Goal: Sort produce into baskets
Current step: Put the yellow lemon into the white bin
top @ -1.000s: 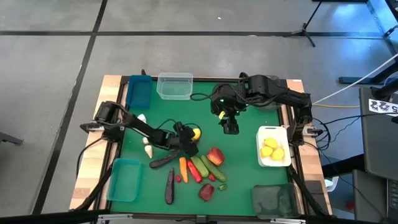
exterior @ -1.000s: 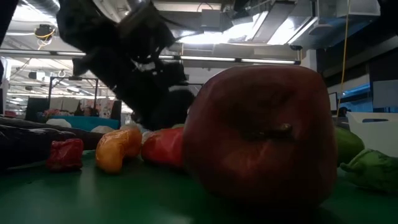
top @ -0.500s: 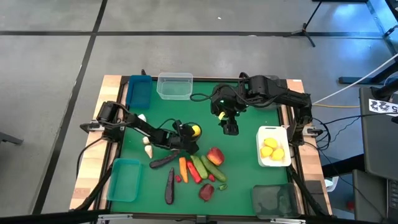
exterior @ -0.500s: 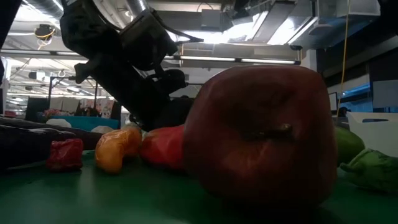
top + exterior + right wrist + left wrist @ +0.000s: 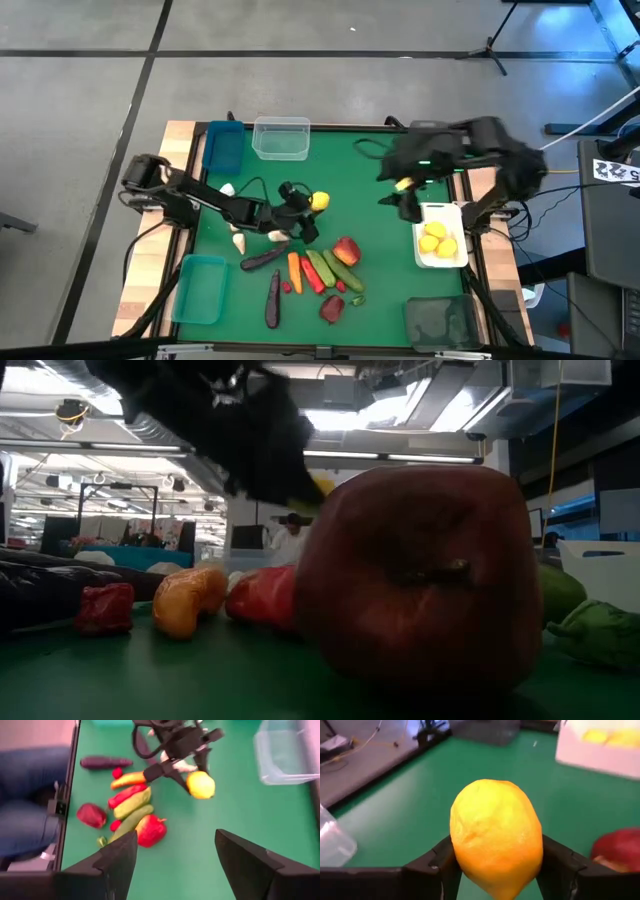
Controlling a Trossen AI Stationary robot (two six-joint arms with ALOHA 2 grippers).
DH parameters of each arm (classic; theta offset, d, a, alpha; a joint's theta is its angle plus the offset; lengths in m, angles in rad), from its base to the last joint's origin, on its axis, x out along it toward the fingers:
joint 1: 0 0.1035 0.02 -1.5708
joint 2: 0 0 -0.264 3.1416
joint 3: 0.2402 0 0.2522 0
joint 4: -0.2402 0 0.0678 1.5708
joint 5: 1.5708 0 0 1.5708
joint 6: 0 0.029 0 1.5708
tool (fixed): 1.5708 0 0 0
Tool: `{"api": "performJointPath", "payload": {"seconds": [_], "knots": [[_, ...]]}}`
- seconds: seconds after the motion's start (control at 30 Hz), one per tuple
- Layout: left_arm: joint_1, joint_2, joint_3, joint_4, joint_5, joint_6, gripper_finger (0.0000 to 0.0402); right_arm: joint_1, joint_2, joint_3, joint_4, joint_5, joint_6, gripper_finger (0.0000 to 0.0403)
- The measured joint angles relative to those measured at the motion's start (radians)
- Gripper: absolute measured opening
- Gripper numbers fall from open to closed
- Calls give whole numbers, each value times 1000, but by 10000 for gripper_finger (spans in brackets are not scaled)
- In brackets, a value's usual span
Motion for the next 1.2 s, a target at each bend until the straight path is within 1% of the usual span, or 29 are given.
{"api": "performJointPath", "payload": {"seconds": [0.1, 0.2, 0.27, 0.37, 0.43, 0.5, 0.57, 0.63, 0.7, 0.77, 0.83, 0.93, 1.07, 1.2], "knots": [[-5, -58, 1, -2, 7, 6, 197, 54, -90, -20, 1, 104, 106, 264], [-15, -105, 1, 1, 12, 24, 200, 135, -197, -76, 1, 200, 223, 264], [-26, -133, 1, 7, 15, 55, 200, 210, -266, -134, 0, 261, 289, 264], [-36, -168, 1, 29, 32, 105, 201, 341, -356, -258, 0, 400, 394, 264], [-34, -177, 1, 82, 91, 152, 201, 437, -415, -361, 7, 501, 486, 264], [-22, -177, 1, 153, 201, 187, 201, 526, -478, -474, 38, 593, 584, 264], [-1, -169, 1, 222, 316, 197, 202, 595, -532, -583, 102, 649, 647, 264], [29, -149, 19, 248, 389, 197, 202, 645, -567, -677, 170, 661, 678, 264], [61, -118, 52, 239, 414, 197, 202, 675, -581, -752, 240, 661, 693, 264], [88, -75, 99, 238, 443, 197, 202, 697, -581, -809, 291, 661, 693, 264], [110, -17, 156, 239, 505, 208, 202, 713, -574, -851, 320, 661, 692, 264], [128, 94, 256, 233, 581, 222, 202, 716, -559, -893, 351, 661, 681, 264], [148, 249, 396, 232, 619, 252, 202, 715, -539, -903, 374, 663, 674, 264], [174, 385, 518, 228, 701, 253, 202, 725, -539, -903, 411, 661, 667, 264]]}}
